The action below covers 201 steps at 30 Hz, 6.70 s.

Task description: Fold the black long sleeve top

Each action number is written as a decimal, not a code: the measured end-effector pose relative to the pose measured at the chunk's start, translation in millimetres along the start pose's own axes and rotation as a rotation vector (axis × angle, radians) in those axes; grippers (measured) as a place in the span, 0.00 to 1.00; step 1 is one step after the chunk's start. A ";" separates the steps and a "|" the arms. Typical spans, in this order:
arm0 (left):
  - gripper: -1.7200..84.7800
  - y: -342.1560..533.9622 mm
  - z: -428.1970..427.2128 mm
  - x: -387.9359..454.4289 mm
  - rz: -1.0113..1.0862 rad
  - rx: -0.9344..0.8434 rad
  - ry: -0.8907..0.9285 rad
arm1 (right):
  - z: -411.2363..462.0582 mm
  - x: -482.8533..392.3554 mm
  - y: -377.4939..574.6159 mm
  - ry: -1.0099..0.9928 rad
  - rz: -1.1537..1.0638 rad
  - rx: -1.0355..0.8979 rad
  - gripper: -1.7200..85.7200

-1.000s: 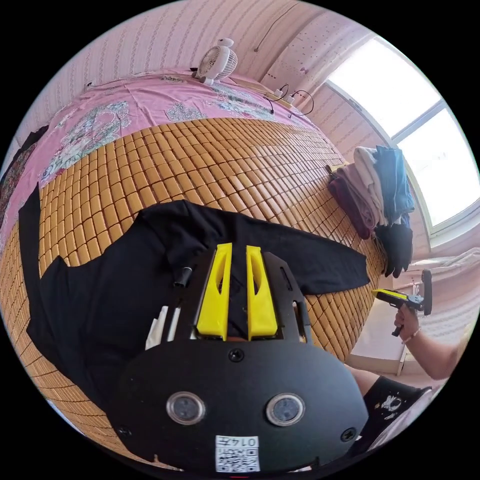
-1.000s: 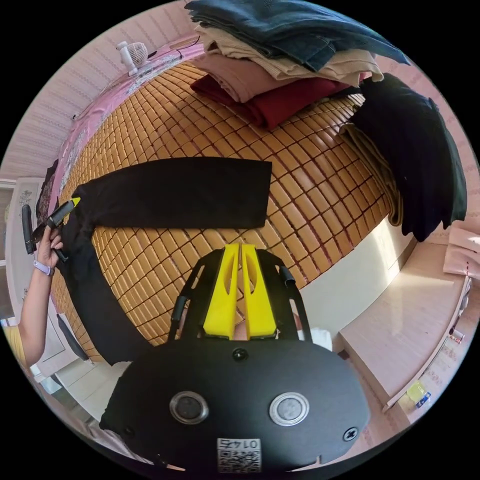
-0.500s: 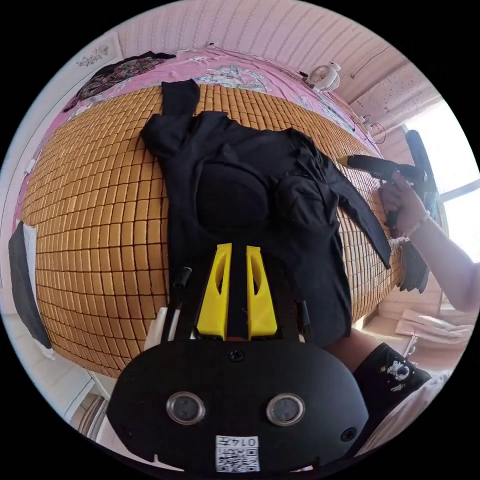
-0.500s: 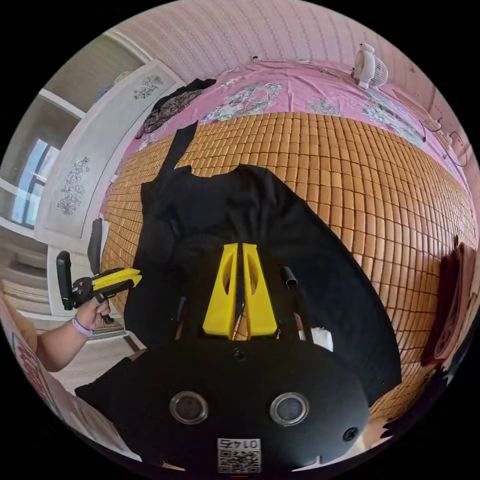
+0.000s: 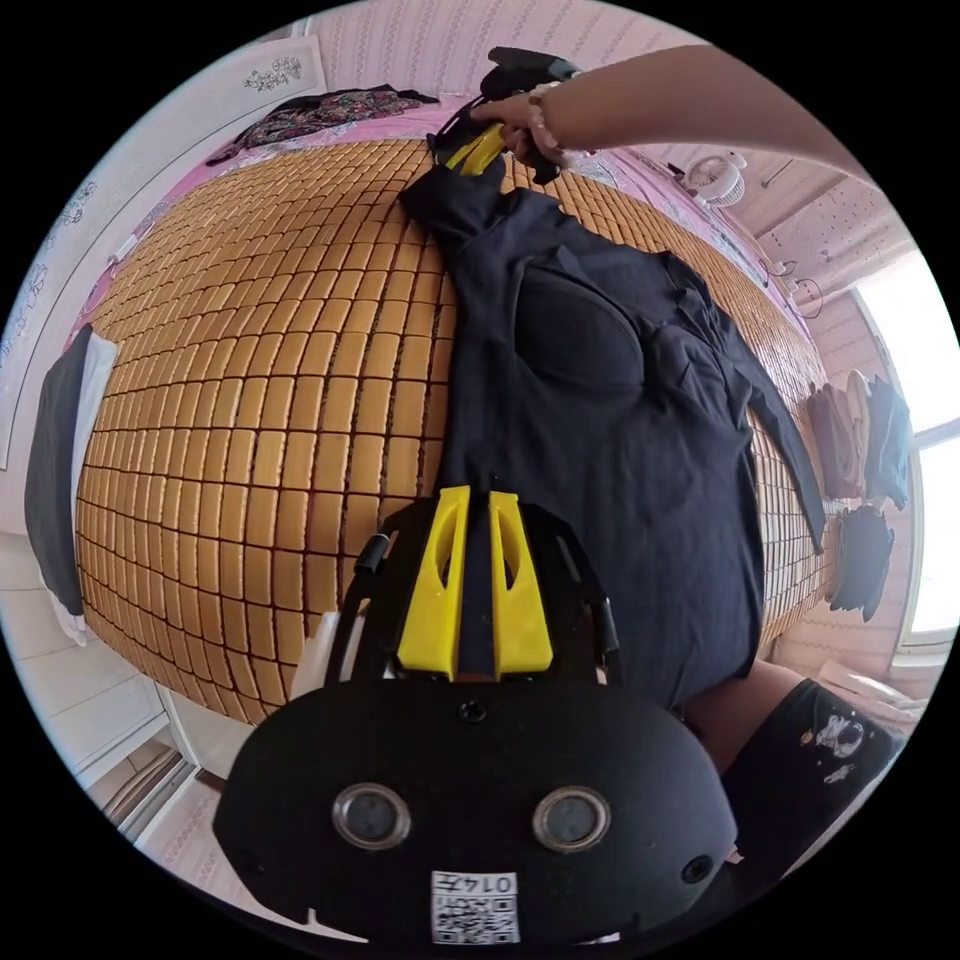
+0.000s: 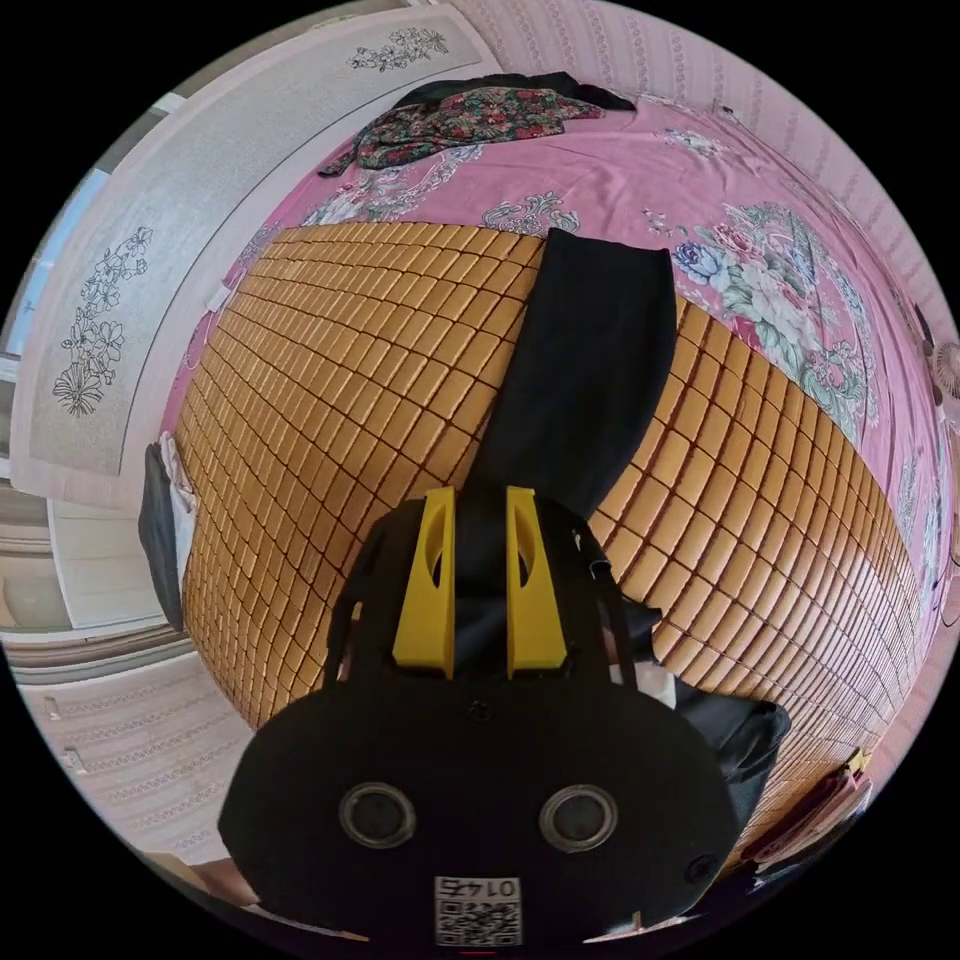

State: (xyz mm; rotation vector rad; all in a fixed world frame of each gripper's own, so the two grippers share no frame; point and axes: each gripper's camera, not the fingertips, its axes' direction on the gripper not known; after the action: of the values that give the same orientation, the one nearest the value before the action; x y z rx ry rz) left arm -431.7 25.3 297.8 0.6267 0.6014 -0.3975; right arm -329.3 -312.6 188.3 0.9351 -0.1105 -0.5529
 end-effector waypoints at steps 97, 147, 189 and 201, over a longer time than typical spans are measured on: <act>0.01 -50.6 -373.6 -249.8 -0.387 0.022 -0.041 | 273.5 -134.3 174.1 0.400 -0.529 0.014 0.01; 0.07 10.7 -328.2 -164.7 -0.298 0.031 0.054 | -68.8 18.9 288.5 0.134 -0.119 0.019 0.03; 0.01 125.4 -190.2 155.3 0.292 -0.035 0.022 | -266.9 5.5 620.3 0.167 0.111 0.116 0.01; 0.01 194.7 -248.7 125.6 0.189 0.047 0.001 | -315.3 10.9 673.3 -0.018 0.346 0.148 0.05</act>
State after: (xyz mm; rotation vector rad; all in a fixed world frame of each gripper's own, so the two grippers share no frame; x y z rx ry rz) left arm -335.4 310.3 139.7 0.7227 0.5303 -0.2350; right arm 53.1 226.9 528.2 1.0278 -0.3261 -0.2338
